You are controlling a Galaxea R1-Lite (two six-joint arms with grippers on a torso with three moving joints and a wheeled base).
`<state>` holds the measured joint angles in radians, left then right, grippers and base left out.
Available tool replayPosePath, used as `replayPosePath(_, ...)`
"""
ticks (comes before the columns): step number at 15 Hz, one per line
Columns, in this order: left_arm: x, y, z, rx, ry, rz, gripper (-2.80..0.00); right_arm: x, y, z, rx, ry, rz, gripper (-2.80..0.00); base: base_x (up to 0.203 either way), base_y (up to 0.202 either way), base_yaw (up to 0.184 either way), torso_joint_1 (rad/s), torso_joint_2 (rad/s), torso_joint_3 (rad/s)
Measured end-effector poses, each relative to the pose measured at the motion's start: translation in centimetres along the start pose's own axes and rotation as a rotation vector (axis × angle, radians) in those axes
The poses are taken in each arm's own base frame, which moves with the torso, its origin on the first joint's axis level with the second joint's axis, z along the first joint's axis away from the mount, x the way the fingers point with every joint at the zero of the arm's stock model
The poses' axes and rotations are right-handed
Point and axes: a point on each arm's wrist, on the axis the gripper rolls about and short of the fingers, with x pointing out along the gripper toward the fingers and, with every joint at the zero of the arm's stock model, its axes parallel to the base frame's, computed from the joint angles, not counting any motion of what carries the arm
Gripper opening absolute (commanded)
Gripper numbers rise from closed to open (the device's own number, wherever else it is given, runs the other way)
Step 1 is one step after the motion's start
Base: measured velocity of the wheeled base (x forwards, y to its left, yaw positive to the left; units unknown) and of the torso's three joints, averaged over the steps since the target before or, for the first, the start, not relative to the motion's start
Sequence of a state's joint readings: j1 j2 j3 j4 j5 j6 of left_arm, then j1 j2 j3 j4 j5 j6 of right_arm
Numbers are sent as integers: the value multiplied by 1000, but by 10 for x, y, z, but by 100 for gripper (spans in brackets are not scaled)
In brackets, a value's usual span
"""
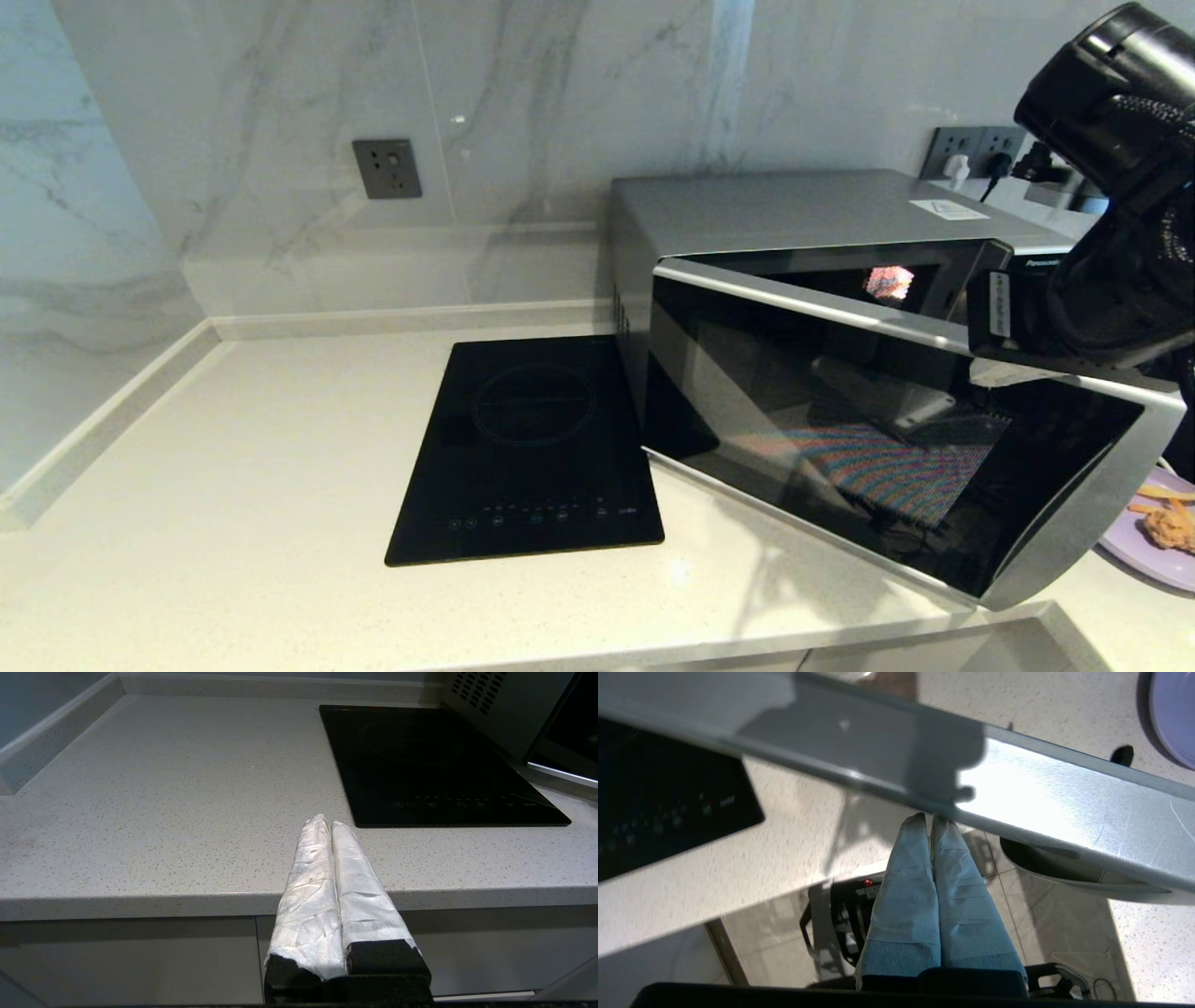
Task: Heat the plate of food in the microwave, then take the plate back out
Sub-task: Close the microwave oven
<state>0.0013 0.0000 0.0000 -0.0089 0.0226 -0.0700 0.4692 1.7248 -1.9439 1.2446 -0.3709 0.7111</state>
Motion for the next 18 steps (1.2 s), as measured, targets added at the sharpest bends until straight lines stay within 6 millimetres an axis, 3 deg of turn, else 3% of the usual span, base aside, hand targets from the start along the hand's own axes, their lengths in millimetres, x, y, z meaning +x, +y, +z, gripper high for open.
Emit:
replayPosePath(5, 0, 0, 0, 0, 0, 0, -280, 27, -8, 31, 121, -76, -28, -280, 0, 0, 0, 0, 0, 0)
replayPosePath(12, 0, 0, 0, 0, 0, 0, -280, 50, -16, 67, 188, -237, -21, -280, 0, 0, 0, 0, 0, 0)
replayPosePath(18, 0, 0, 0, 0, 0, 0, -280, 88, -27, 95, 262, -313, -45, -280, 0, 0, 0, 0, 0, 0)
